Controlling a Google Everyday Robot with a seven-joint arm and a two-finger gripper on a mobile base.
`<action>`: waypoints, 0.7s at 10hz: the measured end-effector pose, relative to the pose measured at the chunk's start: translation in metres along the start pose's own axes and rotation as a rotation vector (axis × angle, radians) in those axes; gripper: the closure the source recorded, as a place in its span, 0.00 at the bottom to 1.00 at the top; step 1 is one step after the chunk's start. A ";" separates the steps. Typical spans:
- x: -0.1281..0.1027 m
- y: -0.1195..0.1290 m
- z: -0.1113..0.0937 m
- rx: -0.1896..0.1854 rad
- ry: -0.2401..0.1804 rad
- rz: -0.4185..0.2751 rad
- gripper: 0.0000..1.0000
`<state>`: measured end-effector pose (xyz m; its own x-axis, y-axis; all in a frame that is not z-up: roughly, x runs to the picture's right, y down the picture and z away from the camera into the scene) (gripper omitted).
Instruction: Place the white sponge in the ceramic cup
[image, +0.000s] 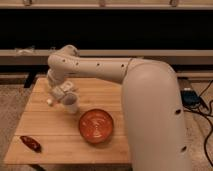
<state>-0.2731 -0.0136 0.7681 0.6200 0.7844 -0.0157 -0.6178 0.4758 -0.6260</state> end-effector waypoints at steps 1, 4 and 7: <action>0.004 -0.004 -0.001 -0.001 -0.006 0.016 1.00; 0.019 -0.017 -0.001 0.005 -0.016 0.068 0.90; 0.030 -0.030 0.002 0.033 -0.021 0.123 0.59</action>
<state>-0.2370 -0.0039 0.7876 0.5286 0.8456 -0.0740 -0.7040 0.3881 -0.5947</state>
